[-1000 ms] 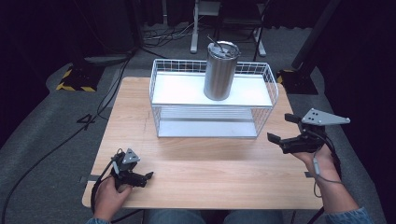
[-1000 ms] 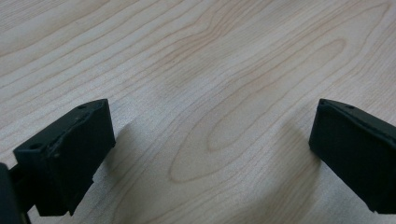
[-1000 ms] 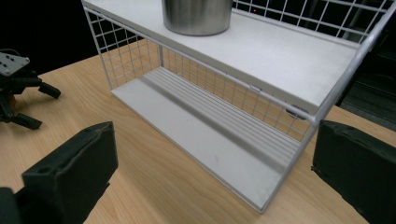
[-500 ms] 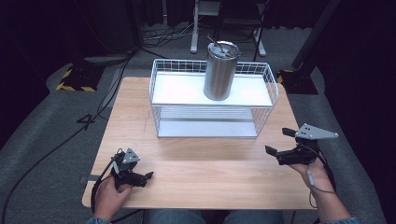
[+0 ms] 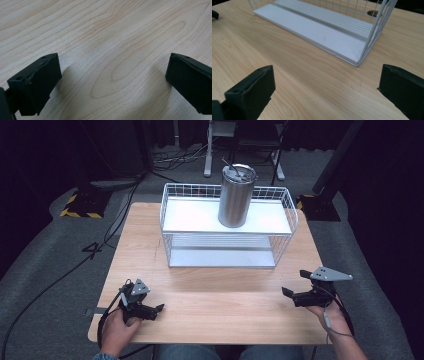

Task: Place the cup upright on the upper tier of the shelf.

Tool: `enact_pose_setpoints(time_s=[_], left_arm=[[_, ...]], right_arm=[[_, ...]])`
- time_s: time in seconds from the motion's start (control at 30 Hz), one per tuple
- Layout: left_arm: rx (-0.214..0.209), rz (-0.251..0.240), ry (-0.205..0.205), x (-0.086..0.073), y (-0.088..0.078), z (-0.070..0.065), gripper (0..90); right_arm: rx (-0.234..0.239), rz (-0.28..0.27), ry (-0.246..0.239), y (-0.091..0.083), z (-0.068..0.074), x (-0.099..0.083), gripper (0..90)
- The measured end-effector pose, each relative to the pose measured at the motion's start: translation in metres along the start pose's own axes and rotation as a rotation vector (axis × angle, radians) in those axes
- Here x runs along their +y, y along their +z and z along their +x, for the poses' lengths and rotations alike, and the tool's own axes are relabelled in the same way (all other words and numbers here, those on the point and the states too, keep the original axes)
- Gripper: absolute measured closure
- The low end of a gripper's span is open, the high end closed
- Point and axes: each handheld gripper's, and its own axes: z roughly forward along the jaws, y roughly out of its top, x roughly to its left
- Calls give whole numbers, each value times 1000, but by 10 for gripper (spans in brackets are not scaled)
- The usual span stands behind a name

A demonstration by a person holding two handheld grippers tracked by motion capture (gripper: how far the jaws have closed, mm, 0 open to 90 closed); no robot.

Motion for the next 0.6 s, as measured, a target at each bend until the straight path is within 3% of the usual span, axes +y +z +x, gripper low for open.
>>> enact_pose_setpoints(time_s=[0.33,0.6], left_arm=[[0,0,0,0,0,0,6],[0,0,0,0,0,0,6]], right_arm=[[-13,63,-6,14,4,-26,11],[-53,115,-4,25,9,-41,27]])
